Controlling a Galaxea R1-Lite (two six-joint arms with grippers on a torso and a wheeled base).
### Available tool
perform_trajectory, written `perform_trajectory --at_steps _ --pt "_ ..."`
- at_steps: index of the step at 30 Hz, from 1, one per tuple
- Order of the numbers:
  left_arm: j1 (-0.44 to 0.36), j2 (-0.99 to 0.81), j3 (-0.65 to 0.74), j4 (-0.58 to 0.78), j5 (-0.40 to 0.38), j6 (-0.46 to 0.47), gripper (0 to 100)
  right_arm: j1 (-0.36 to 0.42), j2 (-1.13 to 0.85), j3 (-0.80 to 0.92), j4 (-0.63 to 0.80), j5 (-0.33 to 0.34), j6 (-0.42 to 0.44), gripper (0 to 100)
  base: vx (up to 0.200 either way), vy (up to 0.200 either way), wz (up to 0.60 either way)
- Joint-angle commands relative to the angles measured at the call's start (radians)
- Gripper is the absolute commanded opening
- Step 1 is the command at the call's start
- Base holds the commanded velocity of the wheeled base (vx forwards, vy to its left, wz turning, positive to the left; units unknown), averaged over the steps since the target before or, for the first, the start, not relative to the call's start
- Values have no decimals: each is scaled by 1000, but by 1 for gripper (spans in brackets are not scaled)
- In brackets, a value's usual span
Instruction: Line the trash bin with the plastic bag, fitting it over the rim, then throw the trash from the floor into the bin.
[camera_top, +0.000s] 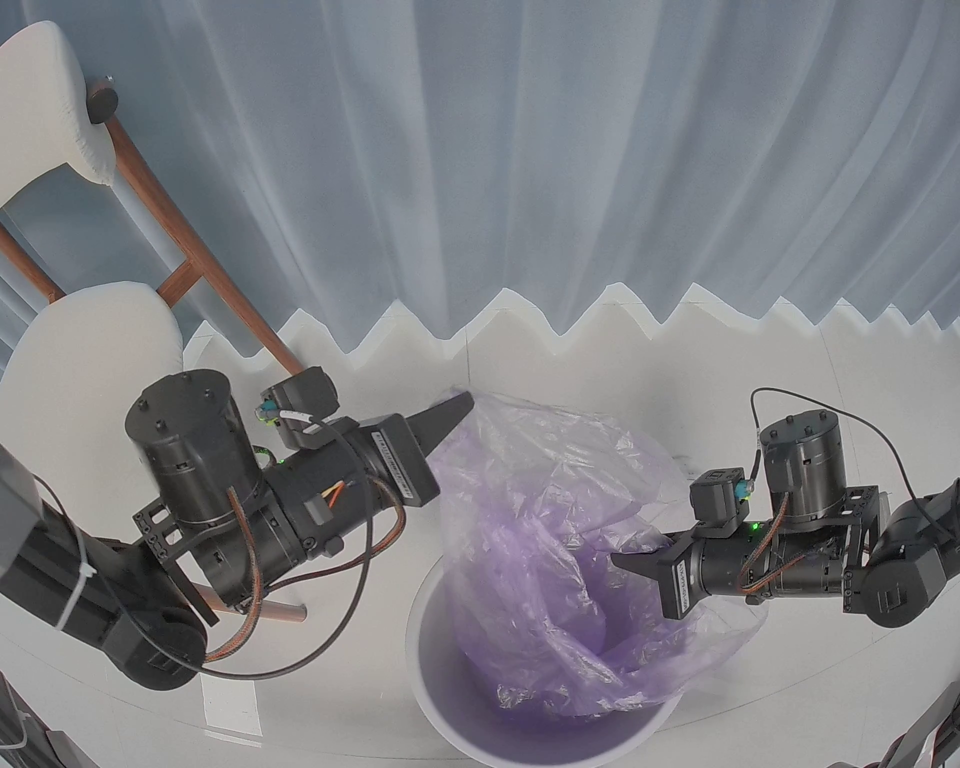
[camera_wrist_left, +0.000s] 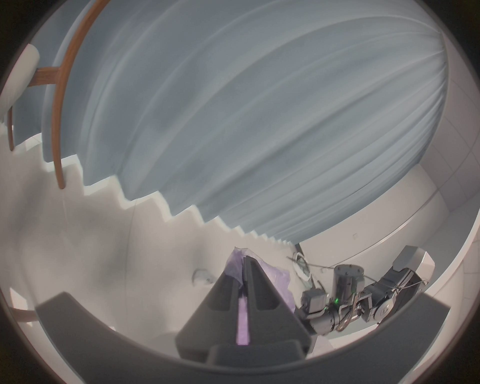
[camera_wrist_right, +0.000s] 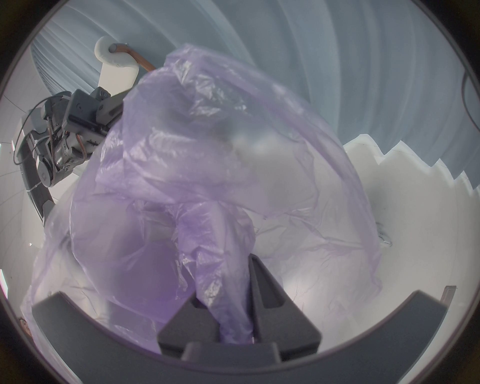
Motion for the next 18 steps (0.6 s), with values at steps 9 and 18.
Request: perform_trajectory --at_steps 9,18 --pt "42 -147 -9 338 -4 0 0 47 -23 75 -2 6 -25 0 0 0 0" --pt "85 -132 -27 450 -10 -5 0 67 -43 159 -92 38 -53 0 0 0 0"
